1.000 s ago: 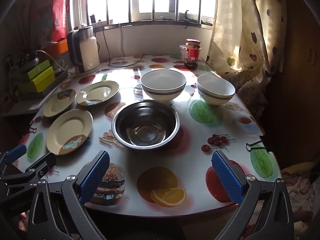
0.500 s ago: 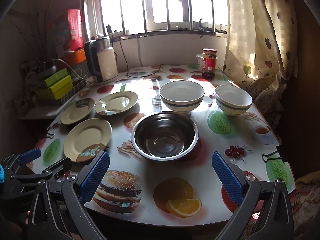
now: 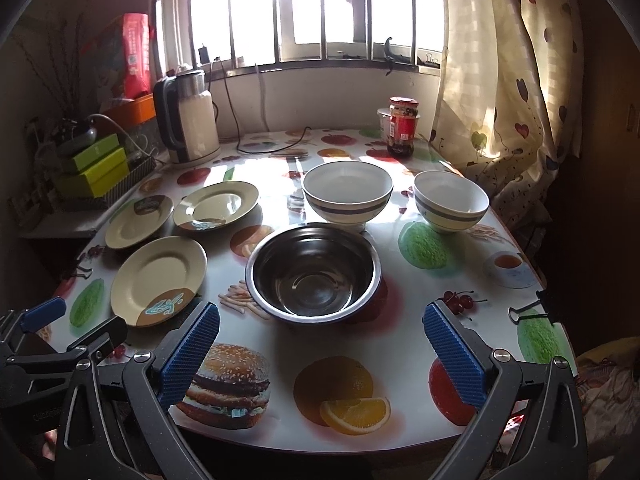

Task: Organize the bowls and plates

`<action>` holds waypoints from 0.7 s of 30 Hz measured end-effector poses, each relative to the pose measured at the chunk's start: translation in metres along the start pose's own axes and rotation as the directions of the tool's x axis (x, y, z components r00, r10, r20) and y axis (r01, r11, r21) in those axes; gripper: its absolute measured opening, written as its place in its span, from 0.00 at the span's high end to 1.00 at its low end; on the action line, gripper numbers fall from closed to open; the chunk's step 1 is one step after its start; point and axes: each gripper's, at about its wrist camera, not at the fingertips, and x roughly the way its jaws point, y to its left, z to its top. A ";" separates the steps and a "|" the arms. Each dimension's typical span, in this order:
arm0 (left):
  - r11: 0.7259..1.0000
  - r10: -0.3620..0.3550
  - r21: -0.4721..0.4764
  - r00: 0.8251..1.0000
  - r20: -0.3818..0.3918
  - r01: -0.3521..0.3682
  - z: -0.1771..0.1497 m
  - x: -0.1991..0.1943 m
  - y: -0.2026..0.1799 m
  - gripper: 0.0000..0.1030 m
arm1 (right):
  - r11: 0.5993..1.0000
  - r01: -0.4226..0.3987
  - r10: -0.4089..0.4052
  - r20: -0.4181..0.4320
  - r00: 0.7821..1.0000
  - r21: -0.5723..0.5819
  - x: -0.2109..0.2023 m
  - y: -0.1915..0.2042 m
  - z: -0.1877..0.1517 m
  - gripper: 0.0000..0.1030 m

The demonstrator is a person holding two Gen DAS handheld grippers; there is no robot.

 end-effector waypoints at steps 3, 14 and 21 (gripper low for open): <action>1.000 0.003 -0.001 1.000 -0.007 -0.003 0.000 0.001 0.000 0.03 | 0.999 -0.031 0.031 -0.011 0.999 0.008 0.001 -0.003 -0.001 0.00; 1.000 0.001 -0.005 1.000 -0.012 -0.001 -0.001 0.003 0.001 0.03 | 0.997 -0.080 0.080 -0.018 0.997 0.007 0.004 0.000 -0.002 0.00; 1.000 -0.004 -0.001 1.000 -0.014 0.004 -0.001 0.003 0.000 0.03 | 0.996 -0.084 0.084 -0.028 0.996 0.003 0.006 0.002 -0.001 0.00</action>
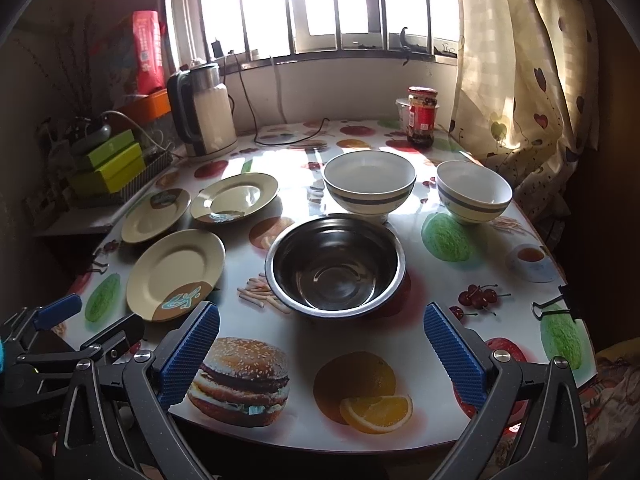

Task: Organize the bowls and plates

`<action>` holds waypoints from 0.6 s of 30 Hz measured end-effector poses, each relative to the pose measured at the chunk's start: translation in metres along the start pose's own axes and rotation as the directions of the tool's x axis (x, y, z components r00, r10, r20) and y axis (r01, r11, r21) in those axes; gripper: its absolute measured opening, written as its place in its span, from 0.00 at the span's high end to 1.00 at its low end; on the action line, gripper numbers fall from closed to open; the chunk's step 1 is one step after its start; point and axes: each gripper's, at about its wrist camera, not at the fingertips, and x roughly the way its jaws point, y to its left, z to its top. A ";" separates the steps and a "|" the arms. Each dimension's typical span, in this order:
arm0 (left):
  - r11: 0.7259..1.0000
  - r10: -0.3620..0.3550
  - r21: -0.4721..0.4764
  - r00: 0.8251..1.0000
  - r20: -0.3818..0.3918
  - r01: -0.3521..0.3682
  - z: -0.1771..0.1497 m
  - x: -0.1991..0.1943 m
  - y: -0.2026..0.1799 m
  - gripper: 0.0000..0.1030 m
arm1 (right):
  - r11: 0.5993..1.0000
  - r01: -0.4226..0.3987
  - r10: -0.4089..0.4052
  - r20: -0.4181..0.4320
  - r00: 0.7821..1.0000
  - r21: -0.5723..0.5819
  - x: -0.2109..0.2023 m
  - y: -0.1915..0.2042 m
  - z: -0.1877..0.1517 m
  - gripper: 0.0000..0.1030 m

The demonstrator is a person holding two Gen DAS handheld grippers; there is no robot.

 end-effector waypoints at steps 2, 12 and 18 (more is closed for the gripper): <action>1.000 -0.001 -0.001 1.000 0.000 0.001 0.001 0.000 0.000 0.03 | 1.000 0.003 -0.003 -0.001 1.000 0.000 0.000 0.000 0.000 0.00; 1.000 0.000 -0.001 1.000 -0.004 0.000 0.002 0.000 0.001 0.03 | 1.000 0.004 -0.004 -0.001 1.000 0.001 0.001 0.000 0.000 0.00; 1.000 0.000 -0.001 1.000 -0.006 0.000 0.002 0.000 0.000 0.03 | 1.000 0.004 -0.004 -0.002 1.000 0.000 0.002 0.000 0.000 0.00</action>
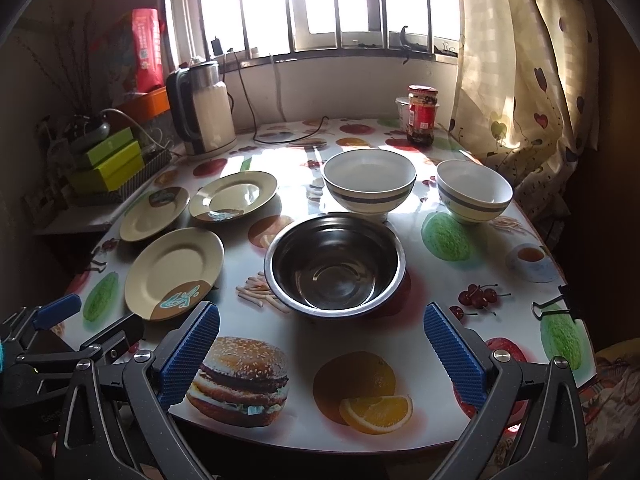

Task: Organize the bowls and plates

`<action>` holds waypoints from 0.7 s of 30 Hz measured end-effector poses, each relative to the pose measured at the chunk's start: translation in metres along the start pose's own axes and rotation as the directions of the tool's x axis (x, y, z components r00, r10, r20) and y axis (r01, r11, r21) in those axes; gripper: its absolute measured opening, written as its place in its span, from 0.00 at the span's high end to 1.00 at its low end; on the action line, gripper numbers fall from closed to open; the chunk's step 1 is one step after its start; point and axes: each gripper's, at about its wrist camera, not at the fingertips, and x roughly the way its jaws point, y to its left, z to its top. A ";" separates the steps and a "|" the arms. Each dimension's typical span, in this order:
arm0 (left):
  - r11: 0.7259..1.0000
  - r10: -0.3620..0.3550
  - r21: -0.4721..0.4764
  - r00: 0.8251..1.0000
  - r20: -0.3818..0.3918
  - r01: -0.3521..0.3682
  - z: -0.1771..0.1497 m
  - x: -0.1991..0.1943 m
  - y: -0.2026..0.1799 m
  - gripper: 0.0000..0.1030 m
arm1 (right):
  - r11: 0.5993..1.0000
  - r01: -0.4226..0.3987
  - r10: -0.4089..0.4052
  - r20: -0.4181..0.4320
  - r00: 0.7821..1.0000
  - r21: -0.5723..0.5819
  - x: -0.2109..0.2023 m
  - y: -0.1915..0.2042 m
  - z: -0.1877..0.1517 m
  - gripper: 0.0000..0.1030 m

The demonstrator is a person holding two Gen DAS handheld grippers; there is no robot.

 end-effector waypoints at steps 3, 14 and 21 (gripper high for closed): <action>1.000 -0.001 -0.001 1.000 0.001 0.001 0.000 0.000 0.000 0.03 | 1.000 -0.003 0.003 0.003 1.000 -0.003 0.000 0.001 0.000 0.00; 1.000 -0.001 0.000 1.000 0.002 0.001 0.002 0.002 0.002 0.03 | 1.000 -0.003 0.003 0.007 1.000 -0.014 0.002 0.002 0.002 0.00; 1.000 -0.010 -0.028 1.000 0.011 0.011 0.009 0.003 0.014 0.03 | 0.999 -0.039 0.039 0.009 0.999 -0.038 0.005 0.006 0.012 0.00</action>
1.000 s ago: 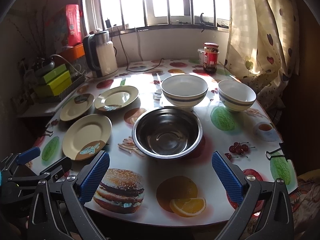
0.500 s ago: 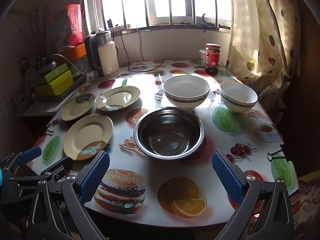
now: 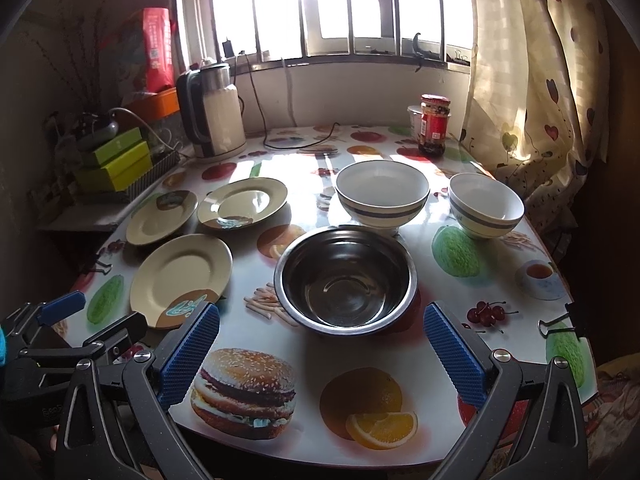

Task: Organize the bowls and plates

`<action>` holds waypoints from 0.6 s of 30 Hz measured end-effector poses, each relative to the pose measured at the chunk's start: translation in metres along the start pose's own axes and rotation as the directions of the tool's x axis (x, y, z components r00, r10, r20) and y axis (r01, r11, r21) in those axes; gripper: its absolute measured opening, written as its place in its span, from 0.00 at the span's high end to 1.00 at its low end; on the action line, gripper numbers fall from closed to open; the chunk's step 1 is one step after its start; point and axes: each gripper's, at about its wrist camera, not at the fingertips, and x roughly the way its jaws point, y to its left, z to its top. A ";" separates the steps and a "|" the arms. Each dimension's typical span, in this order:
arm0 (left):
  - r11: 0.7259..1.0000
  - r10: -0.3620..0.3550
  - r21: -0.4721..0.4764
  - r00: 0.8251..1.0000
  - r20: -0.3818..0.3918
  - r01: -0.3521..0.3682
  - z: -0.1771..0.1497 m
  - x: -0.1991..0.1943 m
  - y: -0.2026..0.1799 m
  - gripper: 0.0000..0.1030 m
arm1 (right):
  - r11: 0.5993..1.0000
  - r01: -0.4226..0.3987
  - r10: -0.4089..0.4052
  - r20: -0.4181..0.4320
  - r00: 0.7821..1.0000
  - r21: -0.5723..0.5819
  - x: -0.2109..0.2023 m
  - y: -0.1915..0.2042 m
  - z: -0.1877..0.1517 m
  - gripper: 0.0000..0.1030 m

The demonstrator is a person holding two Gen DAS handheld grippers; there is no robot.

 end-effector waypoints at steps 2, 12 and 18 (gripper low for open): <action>1.000 -0.006 -0.021 1.000 0.009 0.006 0.004 0.000 0.009 0.03 | 1.000 -0.029 0.029 -0.002 1.000 -0.011 0.002 0.003 0.007 0.00; 0.992 0.053 -0.116 0.998 0.018 -0.050 0.035 0.008 0.065 0.04 | 0.992 -0.118 0.117 -0.024 0.993 -0.045 0.031 0.026 0.055 0.00; 0.984 0.095 -0.154 0.995 0.006 -0.093 0.054 0.020 0.099 0.08 | 0.987 -0.140 0.137 -0.047 0.989 -0.078 0.053 0.047 0.084 0.00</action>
